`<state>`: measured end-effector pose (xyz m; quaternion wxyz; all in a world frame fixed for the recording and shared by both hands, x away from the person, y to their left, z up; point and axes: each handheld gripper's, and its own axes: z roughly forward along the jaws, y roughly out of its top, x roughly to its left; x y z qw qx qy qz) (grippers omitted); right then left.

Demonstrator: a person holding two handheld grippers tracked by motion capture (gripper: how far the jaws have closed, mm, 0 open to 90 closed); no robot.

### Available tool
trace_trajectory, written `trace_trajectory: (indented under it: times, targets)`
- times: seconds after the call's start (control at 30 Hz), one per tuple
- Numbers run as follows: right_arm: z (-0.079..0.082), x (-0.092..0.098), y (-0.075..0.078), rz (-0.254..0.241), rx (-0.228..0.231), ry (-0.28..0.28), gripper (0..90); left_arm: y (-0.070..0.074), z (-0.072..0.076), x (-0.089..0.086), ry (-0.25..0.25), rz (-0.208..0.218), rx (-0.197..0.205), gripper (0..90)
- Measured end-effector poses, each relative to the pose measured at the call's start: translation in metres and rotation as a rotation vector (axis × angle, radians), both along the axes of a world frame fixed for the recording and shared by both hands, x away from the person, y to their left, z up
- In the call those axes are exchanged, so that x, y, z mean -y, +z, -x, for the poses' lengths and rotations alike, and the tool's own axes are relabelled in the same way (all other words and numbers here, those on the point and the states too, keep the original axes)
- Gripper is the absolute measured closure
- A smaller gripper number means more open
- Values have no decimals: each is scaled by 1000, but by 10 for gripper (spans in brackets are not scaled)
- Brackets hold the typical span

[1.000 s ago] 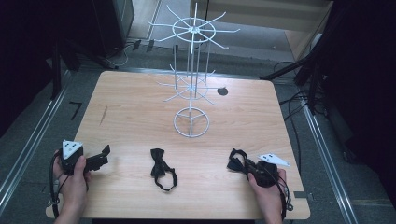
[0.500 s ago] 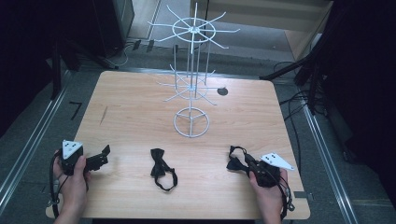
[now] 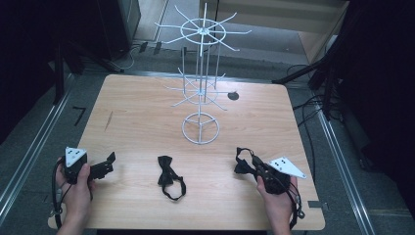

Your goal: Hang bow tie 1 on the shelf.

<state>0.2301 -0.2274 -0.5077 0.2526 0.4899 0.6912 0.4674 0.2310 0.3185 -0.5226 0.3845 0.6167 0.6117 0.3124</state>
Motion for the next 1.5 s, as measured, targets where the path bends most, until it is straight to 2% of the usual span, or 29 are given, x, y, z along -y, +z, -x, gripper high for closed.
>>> trace_trajectory:
  times: [0.27,0.8,1.5]
  targets:
    - [-1,-2,11,-11,29,-9,900,0,0,0,-2,-2,1,0]
    - [-6,-15,41,-9,111,28,900,0,0,0,-2,1,4,0]
    - [-11,-30,62,-18,165,67,900,0,0,0,-4,4,4,0]
